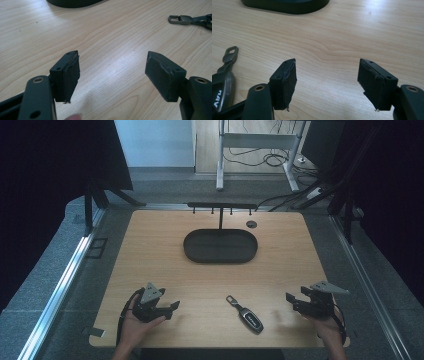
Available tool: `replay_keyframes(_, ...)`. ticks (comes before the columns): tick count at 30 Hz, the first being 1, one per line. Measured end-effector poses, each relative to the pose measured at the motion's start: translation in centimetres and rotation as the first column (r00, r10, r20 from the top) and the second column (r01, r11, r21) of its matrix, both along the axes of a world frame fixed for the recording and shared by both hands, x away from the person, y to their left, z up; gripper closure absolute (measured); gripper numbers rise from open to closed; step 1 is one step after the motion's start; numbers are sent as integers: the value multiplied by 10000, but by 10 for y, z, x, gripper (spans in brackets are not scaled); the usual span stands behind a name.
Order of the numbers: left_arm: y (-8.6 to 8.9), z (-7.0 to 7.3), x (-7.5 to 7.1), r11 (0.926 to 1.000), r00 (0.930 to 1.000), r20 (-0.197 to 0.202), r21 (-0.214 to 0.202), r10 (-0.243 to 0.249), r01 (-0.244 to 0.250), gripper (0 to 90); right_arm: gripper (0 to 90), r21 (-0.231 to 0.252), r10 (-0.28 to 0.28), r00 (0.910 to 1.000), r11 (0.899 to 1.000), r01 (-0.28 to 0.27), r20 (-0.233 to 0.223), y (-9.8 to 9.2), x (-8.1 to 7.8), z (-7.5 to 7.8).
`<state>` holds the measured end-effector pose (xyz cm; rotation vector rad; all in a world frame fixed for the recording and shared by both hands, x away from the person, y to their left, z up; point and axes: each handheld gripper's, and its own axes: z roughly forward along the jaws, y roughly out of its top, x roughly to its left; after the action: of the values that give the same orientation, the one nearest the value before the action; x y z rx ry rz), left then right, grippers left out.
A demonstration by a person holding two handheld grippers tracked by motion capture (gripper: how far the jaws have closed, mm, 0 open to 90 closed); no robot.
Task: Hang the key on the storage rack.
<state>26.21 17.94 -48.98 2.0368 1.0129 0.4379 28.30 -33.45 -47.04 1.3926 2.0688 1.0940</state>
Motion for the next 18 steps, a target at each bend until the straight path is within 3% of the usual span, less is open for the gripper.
replay_keyframes(18,0,1,0,10000,10000,-12,31,-44,44,281,335,-155,196,9997,9997,-194,153,1,-7,16)
